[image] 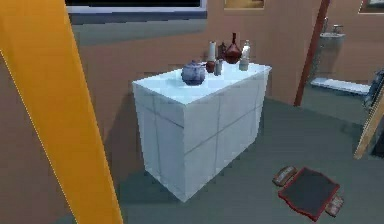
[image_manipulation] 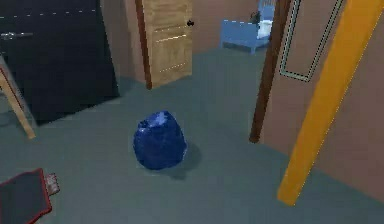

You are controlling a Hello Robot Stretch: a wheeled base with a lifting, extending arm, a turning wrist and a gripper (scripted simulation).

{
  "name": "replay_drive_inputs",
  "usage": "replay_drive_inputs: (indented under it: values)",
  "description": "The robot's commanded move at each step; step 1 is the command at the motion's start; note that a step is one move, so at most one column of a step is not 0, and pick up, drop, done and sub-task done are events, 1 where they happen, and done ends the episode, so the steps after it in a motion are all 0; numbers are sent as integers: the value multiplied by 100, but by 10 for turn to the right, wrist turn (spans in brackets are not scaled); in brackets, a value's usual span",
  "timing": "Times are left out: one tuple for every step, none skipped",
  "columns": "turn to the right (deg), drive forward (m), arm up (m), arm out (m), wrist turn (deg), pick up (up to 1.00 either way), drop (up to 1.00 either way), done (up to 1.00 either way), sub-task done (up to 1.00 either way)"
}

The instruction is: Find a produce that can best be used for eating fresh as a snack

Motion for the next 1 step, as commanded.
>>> replay_drive_inputs:
  values:
    - [450, 0, 0, 0, 0, 0, 0, 0, 0]
